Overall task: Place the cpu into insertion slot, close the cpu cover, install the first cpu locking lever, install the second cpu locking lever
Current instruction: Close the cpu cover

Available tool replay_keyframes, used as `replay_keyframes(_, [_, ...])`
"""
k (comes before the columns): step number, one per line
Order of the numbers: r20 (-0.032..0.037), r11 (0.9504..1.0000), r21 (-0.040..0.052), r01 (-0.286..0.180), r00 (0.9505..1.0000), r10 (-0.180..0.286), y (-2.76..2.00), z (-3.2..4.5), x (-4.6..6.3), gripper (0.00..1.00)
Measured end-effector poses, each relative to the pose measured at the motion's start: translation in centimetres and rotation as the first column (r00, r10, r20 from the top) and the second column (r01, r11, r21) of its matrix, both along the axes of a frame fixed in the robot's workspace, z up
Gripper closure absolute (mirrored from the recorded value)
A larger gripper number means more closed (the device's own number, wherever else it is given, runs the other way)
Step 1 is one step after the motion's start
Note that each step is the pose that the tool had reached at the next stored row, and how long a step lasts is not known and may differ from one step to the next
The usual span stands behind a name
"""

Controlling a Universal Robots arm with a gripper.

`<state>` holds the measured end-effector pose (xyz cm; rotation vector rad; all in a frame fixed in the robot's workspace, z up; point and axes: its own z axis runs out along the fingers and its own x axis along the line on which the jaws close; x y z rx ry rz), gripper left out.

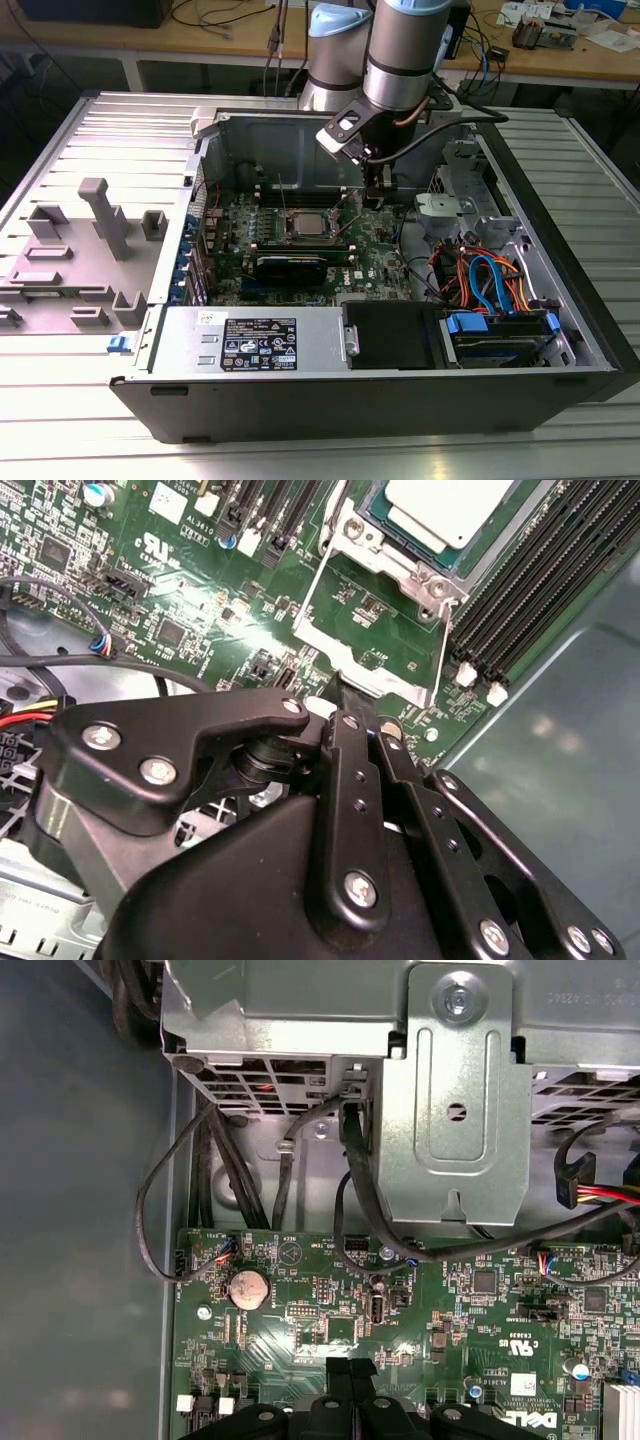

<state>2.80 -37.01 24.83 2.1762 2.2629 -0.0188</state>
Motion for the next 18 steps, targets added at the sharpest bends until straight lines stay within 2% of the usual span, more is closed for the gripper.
replay_keyframes(18, [0.0, 1.0, 0.0, 0.0, 1.0, 0.0, 0.0, -0.04, -0.66, 0.89])
